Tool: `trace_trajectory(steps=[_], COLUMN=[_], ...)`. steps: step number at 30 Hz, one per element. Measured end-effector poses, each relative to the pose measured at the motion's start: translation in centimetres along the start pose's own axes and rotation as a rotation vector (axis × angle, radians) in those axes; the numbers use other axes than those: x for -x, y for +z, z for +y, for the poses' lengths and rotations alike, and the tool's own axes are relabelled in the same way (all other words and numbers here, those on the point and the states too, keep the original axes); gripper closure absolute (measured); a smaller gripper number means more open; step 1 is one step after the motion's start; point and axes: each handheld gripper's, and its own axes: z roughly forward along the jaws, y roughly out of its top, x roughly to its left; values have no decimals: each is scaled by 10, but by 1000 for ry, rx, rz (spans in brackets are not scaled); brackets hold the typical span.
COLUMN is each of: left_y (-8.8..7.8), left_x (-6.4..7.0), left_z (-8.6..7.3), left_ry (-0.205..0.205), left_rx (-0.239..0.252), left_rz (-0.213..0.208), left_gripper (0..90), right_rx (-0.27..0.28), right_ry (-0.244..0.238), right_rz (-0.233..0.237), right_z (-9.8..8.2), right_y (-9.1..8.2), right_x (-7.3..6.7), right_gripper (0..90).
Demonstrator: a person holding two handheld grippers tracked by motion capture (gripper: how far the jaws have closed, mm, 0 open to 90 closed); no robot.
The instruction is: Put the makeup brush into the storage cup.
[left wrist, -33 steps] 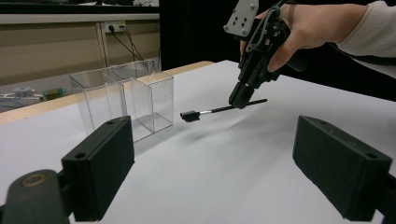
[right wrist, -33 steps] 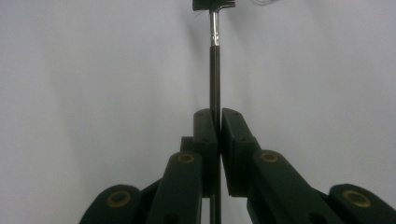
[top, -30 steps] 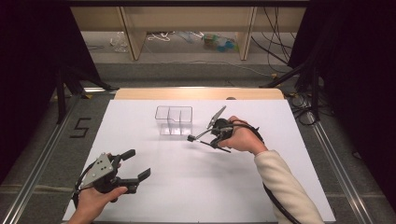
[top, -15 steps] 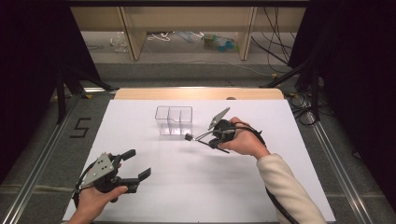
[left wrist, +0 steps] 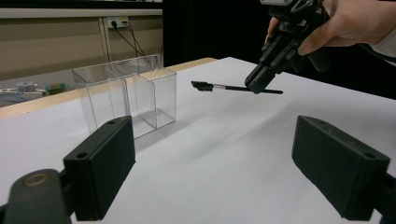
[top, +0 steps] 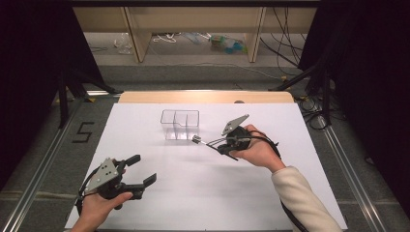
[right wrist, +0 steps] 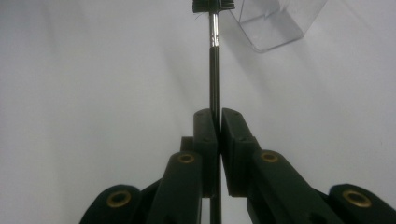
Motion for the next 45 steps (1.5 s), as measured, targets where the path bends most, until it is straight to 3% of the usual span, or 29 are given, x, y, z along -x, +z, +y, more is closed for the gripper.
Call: trace_trajectory(steps=[5,12,14,20,31,38,45], left_y=[0,6,9,18,53,74,90], left_x=[-1,-2,-4,-7,-6,-1,1], left_z=[0,2,3,8,18,23,27], left_ry=[-19,-80,-88,-93,-98,-95,-118], left_rx=[1,21,22,19,-14,-30,-44], left_rz=[3,-7,-8,3,-16,-45,-52], left_gripper=[144,153,153,158,166,181,185], right_rx=[66,120,127,213,314,333,359], right_ry=[19,22,22,27,43,59,65], right_rz=[-16,15,12,22,42,44,38], right_z=[-1,-5,-5,-9,-12,-12,-12], right_y=[-5,-8,-7,-7,-6,-4,-6], right_x=[-8,-11,-11,-21,-32,-34,-34], right_gripper=[859,859,859,859,859,858,858])
